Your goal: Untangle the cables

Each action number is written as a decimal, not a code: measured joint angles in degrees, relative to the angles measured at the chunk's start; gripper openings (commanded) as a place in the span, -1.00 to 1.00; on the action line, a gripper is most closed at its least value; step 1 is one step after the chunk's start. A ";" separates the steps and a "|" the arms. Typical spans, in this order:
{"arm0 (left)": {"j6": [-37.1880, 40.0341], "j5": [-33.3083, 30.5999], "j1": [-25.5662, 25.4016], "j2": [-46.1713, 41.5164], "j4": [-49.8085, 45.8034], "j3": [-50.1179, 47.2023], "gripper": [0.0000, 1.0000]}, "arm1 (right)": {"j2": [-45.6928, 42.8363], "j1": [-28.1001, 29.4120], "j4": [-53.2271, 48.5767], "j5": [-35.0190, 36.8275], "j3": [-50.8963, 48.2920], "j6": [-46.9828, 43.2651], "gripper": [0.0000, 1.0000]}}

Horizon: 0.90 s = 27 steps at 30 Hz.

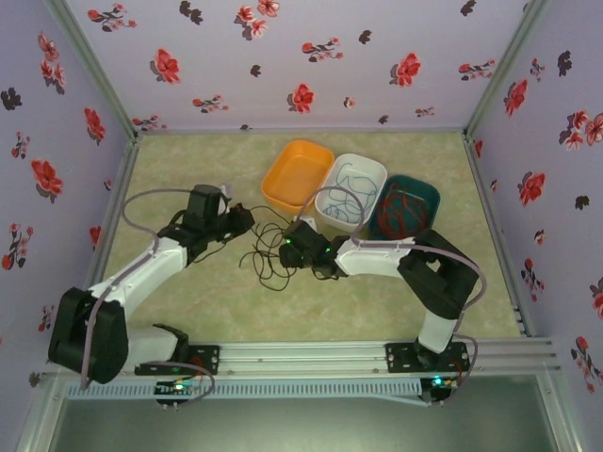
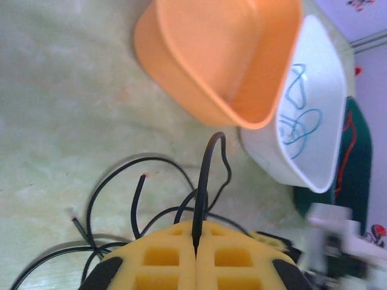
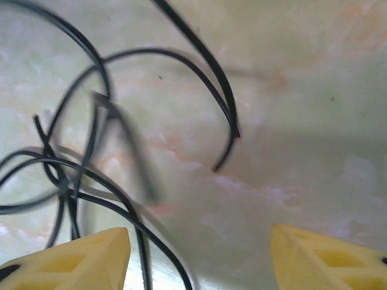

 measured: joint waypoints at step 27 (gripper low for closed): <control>13.60 -8.00 1.14 -13.81 -16.87 15.15 -1.00 | 2.71 0.04 -1.75 1.53 1.09 -0.11 -0.09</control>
